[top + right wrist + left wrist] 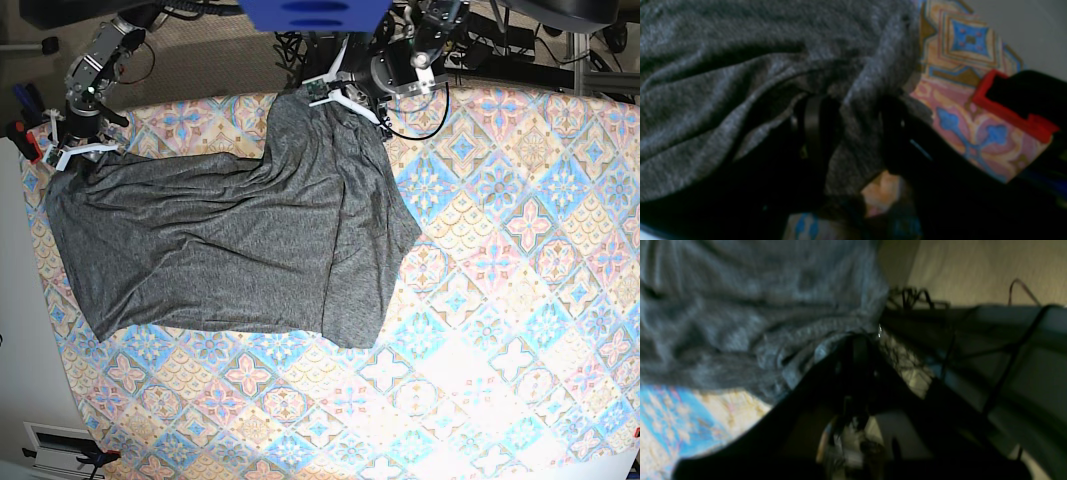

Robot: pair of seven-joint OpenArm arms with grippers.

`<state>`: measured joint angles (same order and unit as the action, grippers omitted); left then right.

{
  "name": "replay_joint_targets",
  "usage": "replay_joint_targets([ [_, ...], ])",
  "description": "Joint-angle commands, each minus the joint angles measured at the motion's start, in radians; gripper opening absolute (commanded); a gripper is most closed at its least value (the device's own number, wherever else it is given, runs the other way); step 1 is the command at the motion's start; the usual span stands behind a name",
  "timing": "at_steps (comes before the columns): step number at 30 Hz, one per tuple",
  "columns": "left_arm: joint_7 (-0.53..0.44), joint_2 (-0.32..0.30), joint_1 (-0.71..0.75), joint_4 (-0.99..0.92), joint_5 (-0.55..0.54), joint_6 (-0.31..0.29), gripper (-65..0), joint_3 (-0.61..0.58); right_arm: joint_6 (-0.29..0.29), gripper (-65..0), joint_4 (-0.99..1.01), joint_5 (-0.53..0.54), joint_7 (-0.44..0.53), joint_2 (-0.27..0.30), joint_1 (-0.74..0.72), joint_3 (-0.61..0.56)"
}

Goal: Layout the t-shirt on the table in an organized manner, then fold the t-shirt properly

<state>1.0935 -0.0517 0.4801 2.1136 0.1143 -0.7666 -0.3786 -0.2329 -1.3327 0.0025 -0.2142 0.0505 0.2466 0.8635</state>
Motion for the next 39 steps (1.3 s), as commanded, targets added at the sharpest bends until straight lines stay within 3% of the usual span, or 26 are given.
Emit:
replay_joint_targets([
  [1,-0.272,0.105,-0.050,0.012,-0.107,0.068,-65.0,-0.021,-0.009,-40.8,-0.008,-0.009,0.000,0.010,-0.003,-0.016],
  [6,-0.269,0.141,-0.136,0.012,-0.107,0.068,-65.0,0.045,-0.009,-40.7,-0.008,-0.009,0.000,0.010,-0.003,-0.040],
  [11,-0.180,0.129,-0.165,0.012,-0.115,0.068,-65.0,0.200,-0.009,-40.7,-0.008,-0.009,-0.001,0.010,-0.003,-0.040],
  [17,-0.168,-0.032,-0.128,0.012,-0.184,0.068,-65.0,0.399,-0.009,-40.6,-0.008,-0.009,-0.004,0.010,-0.003,-0.040],
  [26,-0.168,-0.294,0.002,0.006,-0.624,0.068,-65.0,0.777,-0.009,-40.6,-0.012,-0.009,-0.004,0.009,-0.005,-0.100],
  [31,-0.160,-0.339,-0.039,-0.002,-0.643,0.068,-65.0,0.792,-0.009,-40.6,-0.018,-0.009,0.000,0.009,0.000,-0.162],
  [35,-0.158,-0.346,-0.019,0.005,-0.652,0.068,-65.0,0.838,-0.009,-40.6,-0.044,-0.014,-0.006,-0.030,0.006,-0.163],
  [39,-0.158,-0.350,-0.079,0.011,-0.675,0.068,-65.0,0.849,-0.009,-40.6,-0.054,-0.085,0.000,-0.044,0.003,-0.163],
])
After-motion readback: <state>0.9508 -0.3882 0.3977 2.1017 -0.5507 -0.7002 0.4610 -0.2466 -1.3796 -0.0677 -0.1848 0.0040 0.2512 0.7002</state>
